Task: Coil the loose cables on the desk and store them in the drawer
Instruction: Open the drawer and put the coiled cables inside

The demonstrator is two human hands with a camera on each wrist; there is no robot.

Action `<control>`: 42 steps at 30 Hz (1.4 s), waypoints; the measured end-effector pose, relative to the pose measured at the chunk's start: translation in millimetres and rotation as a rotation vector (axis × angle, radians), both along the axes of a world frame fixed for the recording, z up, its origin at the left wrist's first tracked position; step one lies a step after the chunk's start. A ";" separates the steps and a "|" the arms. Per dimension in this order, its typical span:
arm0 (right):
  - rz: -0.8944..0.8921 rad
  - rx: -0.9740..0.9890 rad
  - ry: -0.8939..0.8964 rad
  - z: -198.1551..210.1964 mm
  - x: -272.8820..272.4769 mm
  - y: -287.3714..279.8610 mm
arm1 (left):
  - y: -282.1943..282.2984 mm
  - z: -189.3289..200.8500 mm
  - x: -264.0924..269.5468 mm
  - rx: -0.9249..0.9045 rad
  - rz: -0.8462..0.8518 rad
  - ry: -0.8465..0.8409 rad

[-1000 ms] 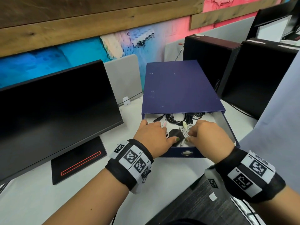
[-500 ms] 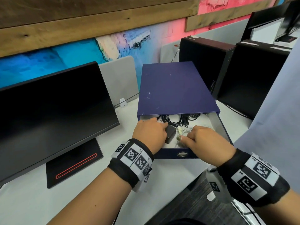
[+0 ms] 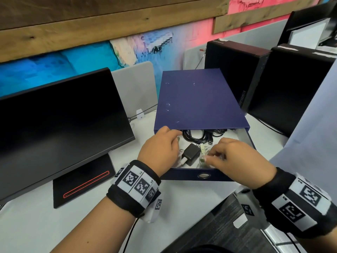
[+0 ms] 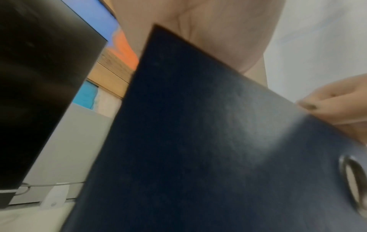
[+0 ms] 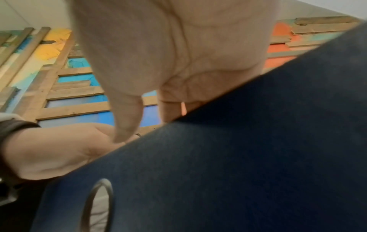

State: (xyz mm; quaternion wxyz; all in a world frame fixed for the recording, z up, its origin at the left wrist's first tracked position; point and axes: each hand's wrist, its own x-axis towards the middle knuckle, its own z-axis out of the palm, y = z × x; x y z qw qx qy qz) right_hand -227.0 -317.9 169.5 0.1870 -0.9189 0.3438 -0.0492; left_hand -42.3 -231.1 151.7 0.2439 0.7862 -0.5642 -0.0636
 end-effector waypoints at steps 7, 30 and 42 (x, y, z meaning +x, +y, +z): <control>0.333 0.027 0.116 -2.3 -12.2 1.4 | 2.1 6.5 15.5 -0.151 0.106 -0.114; 0.063 -0.237 -0.042 -25.1 18.2 -65.6 | -2.6 -18.0 18.0 0.013 0.137 -0.208; 0.023 -0.264 -0.189 -27.5 28.0 -75.0 | -21.5 -34.1 23.0 -0.271 0.209 -0.339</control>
